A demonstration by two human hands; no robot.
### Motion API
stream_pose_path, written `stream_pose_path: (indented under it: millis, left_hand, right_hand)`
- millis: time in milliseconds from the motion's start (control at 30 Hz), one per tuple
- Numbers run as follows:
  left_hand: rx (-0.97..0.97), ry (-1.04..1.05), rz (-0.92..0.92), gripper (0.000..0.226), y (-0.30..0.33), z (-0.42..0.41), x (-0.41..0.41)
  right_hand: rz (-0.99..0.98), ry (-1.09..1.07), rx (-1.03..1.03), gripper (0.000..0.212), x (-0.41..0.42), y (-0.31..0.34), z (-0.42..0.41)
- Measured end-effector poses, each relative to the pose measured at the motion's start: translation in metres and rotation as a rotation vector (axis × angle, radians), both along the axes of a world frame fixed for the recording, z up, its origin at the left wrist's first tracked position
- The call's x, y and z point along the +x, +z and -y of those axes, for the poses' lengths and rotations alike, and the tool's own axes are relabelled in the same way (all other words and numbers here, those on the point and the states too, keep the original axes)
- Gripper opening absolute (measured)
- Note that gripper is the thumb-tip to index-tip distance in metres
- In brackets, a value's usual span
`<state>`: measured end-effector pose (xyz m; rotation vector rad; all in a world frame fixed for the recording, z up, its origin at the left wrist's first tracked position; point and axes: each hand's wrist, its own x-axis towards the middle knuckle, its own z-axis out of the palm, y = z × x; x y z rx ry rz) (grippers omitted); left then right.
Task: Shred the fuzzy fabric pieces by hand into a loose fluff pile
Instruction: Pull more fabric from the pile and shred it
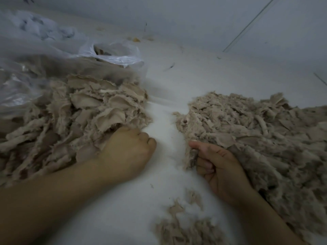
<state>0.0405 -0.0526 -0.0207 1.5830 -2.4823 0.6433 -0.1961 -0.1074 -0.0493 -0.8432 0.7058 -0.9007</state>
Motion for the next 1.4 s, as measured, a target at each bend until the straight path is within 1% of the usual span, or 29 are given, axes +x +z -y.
stream_pose_path:
  millis: [33, 100, 133, 233, 267, 333, 400, 433, 500, 533, 600, 633, 700, 733, 767, 833, 867, 900, 1067, 1100, 1167, 1233, 1267, 1333, 1400]
  left_hand:
    - [0.017, 0.0, -0.054, 0.012, -0.001, -0.001, -0.008]
    - [0.051, 0.053, -0.184, 0.034, -0.003, 0.001, -0.029]
    - [0.074, 0.092, -0.277, 0.039, -0.004, 0.004, -0.039]
    - [0.253, 0.182, -0.627, 0.036, -0.007, 0.026, -0.061]
    - [0.278, 0.211, -0.714, 0.037, -0.009, 0.034, -0.066]
    - [0.28, 0.303, -0.817, 0.032, -0.013, 0.046, -0.075]
    - [0.279, 0.374, -0.882, 0.024, -0.018, 0.048, -0.081]
    - [0.273, 0.381, -0.9, 0.025, -0.021, 0.047, -0.082]
    - [0.273, 0.335, -0.938, 0.041, -0.025, 0.042, -0.081]
    - [0.302, 0.297, -0.967, 0.047, -0.025, 0.04, -0.078]
    - [0.395, 0.239, -0.975, 0.053, -0.023, 0.036, -0.073]
    - [0.431, 0.219, -0.941, 0.049, -0.024, 0.035, -0.071]
    - [0.444, 0.196, -0.919, 0.031, -0.028, 0.036, -0.07]
    - [0.433, 0.191, -0.979, 0.021, -0.028, 0.037, -0.07]
    - [0.428, 0.171, -1.104, 0.016, -0.027, 0.038, -0.069]
    - [0.439, 0.071, -1.4, 0.02, -0.024, 0.039, -0.068]
    - [0.449, 0.023, -1.487, 0.02, -0.022, 0.039, -0.067]
    - [0.46, -0.003, -1.527, 0.019, -0.02, 0.038, -0.065]
    - [0.555, -0.075, -1.606, 0.016, -0.017, 0.036, -0.069]
    - [0.576, -0.099, -1.638, 0.016, -0.015, 0.034, -0.072]
    - [0.592, -0.145, -1.67, 0.016, -0.015, 0.032, -0.077]
    - [0.579, -0.178, -1.67, 0.014, -0.017, 0.03, -0.08]
    - [0.568, -0.182, -1.685, 0.014, -0.018, 0.029, -0.081]
    - [0.529, -0.145, -1.745, 0.014, -0.019, 0.03, -0.081]
    - [0.487, -0.079, -1.821, 0.012, -0.02, 0.031, -0.078]
  right_hand:
    - [0.007, -0.005, 0.02, 0.026, 0.0, 0.001, 0.0]
    - [0.025, -0.029, 0.088, 0.024, 0.002, 0.005, 0.002]
    - [0.025, -0.045, 0.124, 0.024, 0.003, 0.007, 0.002]
    - [-0.061, -0.086, 0.184, 0.022, 0.01, 0.012, 0.003]
    - [-0.099, -0.093, 0.201, 0.025, 0.012, 0.014, 0.005]
    - [-0.153, -0.083, 0.257, 0.031, 0.014, 0.019, 0.009]
    - [-0.156, -0.057, 0.328, 0.034, 0.014, 0.023, 0.014]
    - [-0.139, -0.043, 0.359, 0.034, 0.013, 0.024, 0.016]
    - [-0.095, -0.023, 0.382, 0.034, 0.011, 0.023, 0.018]
    - [-0.081, -0.021, 0.374, 0.033, 0.011, 0.021, 0.018]
    - [-0.062, -0.028, 0.345, 0.03, 0.009, 0.019, 0.018]
    - [-0.044, -0.029, 0.332, 0.028, 0.009, 0.018, 0.018]
    - [-0.013, -0.016, 0.285, 0.019, 0.008, 0.019, 0.019]
    - [-0.013, 0.001, 0.252, 0.017, 0.008, 0.019, 0.02]
    - [-0.022, 0.025, 0.226, 0.019, 0.007, 0.019, 0.02]
    - [-0.054, 0.085, 0.199, 0.029, 0.004, 0.018, 0.02]
    - [-0.065, 0.117, 0.191, 0.031, 0.003, 0.018, 0.019]
    - [-0.068, 0.145, 0.181, 0.033, 0.001, 0.017, 0.019]
    - [-0.068, 0.201, 0.121, 0.043, 0.001, 0.015, 0.017]
    - [-0.068, 0.207, 0.12, 0.041, 0.002, 0.017, 0.016]
    - [-0.063, 0.203, 0.13, 0.029, 0.004, 0.019, 0.015]
    - [-0.057, 0.142, 0.15, 0.018, 0.006, 0.02, 0.014]
    - [-0.051, 0.103, 0.155, 0.019, 0.006, 0.019, 0.014]
    - [-0.038, 0.049, 0.158, 0.033, 0.006, 0.018, 0.012]
    - [-0.035, 0.02, 0.155, 0.033, 0.008, 0.018, 0.011]
